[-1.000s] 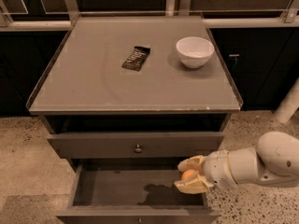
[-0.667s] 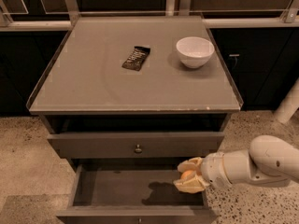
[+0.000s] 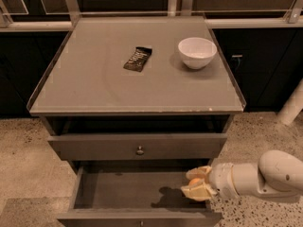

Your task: Place orange into middle drawer

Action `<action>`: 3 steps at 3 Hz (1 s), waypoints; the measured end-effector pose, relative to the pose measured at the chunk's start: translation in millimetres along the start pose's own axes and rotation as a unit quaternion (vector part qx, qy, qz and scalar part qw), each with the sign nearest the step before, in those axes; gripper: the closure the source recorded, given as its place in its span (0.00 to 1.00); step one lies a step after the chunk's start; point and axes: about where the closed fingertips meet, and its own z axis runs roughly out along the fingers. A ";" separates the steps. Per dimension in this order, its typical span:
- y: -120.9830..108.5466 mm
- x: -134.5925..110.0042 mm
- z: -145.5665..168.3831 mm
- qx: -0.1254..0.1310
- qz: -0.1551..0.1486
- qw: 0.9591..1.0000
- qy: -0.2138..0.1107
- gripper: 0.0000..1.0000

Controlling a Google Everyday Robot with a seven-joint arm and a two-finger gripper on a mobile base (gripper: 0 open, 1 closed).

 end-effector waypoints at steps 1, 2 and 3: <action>-22.9 32.9 27.7 0.010 0.025 1.000 -0.001 1.00; -46.9 50.8 62.3 0.012 0.037 0.999 0.011 1.00; -64.0 50.0 93.3 0.009 0.034 0.999 0.019 1.00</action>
Offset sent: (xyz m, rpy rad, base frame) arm 0.0606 0.0147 -0.1371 -0.0371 0.0895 -0.0649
